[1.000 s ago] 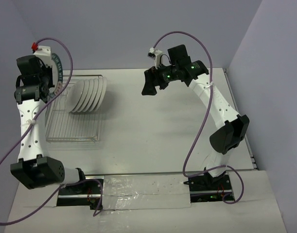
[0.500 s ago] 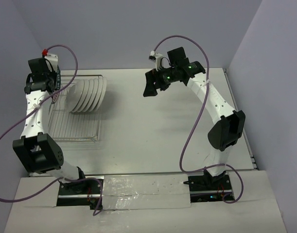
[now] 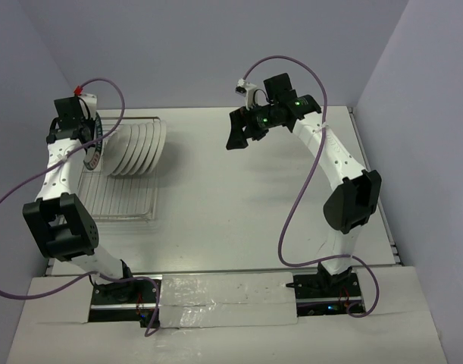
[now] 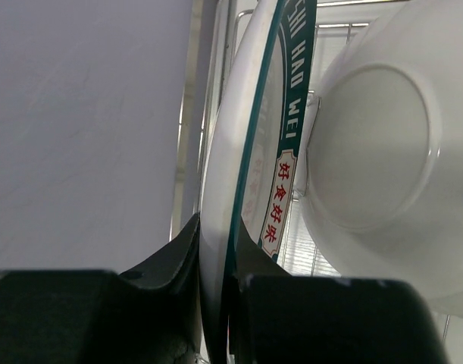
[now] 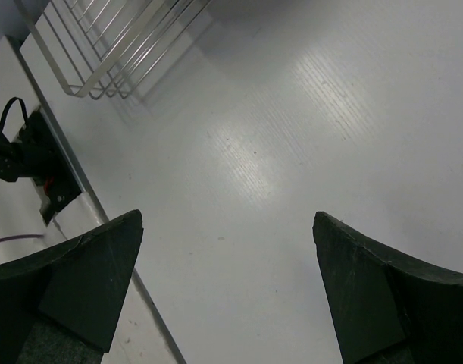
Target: Load the plates into the dish rack
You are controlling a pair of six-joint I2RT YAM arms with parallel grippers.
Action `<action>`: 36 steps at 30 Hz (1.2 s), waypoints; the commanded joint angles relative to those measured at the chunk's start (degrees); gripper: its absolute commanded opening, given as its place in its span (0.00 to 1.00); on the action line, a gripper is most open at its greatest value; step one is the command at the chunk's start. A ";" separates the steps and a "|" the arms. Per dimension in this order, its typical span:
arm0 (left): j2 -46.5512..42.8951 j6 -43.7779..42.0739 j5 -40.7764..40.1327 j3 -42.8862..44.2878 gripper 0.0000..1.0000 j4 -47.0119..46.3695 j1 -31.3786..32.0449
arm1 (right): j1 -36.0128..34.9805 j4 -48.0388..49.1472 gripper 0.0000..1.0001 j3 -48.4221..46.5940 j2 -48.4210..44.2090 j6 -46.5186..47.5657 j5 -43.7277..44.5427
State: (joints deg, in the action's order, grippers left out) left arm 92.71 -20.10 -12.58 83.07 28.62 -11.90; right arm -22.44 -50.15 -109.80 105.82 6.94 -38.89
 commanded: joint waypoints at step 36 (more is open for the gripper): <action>-14.31 22.46 31.12 8.96 0.99 11.82 11.46 | 15.30 5.59 1.00 10.11 -18.36 -10.19 12.42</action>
State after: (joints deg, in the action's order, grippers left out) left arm 77.80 -4.16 14.76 93.19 41.56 -0.82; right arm -11.31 -49.28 -103.13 93.32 0.86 -34.44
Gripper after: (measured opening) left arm 0.990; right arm 0.999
